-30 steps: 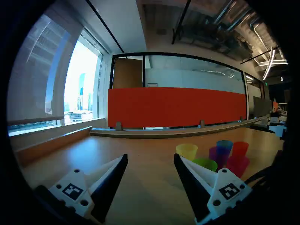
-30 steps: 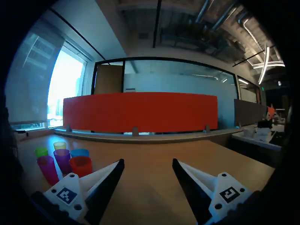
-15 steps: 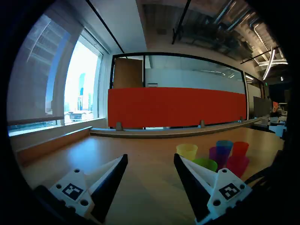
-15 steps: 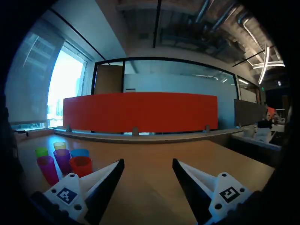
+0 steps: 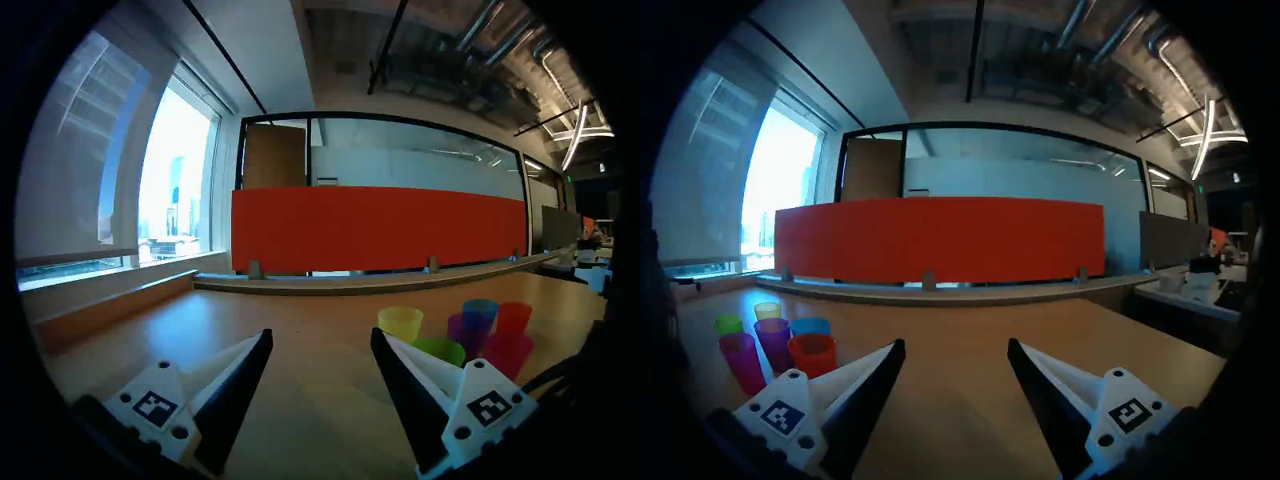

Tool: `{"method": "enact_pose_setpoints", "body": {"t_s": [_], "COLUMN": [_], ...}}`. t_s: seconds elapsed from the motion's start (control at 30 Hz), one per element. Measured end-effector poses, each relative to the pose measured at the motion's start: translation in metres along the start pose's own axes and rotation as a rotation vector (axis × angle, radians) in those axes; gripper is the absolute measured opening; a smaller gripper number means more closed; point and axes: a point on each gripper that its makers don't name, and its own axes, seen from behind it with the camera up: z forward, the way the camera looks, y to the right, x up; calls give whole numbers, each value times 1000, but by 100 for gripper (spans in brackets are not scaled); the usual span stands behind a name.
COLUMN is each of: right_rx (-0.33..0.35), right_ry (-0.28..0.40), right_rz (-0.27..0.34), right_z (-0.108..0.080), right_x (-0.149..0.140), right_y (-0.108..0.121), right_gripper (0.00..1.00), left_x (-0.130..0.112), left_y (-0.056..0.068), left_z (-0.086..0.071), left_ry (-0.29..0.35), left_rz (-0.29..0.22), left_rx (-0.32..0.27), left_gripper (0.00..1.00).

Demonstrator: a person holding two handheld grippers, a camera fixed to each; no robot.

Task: Pour water

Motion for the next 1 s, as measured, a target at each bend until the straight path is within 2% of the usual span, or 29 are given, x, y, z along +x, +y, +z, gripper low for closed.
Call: {"method": "enact_pose_setpoints", "body": {"t_s": [0.37, 0.6, 0.77, 1.0], "right_rx": [4, 7, 10, 30], "right_ry": [-5, 8, 10, 10], "right_rz": [2, 8, -11, -47], "right_z": [-1, -2, 0, 6], "right_x": [0, 19, 36, 61], "right_y": [2, 6, 8, 4], "right_gripper": [99, 99, 100, 99], "left_x": [0, 23, 37, 56], "left_y": [3, 6, 6, 1], "left_z": [-1, 1, 4, 9], "left_ry": [-4, 19, 16, 6], "left_rz": [13, 17, 16, 39], "left_rx": [-10, -22, -39, -48], "left_gripper": [91, 91, 91, 91]}}
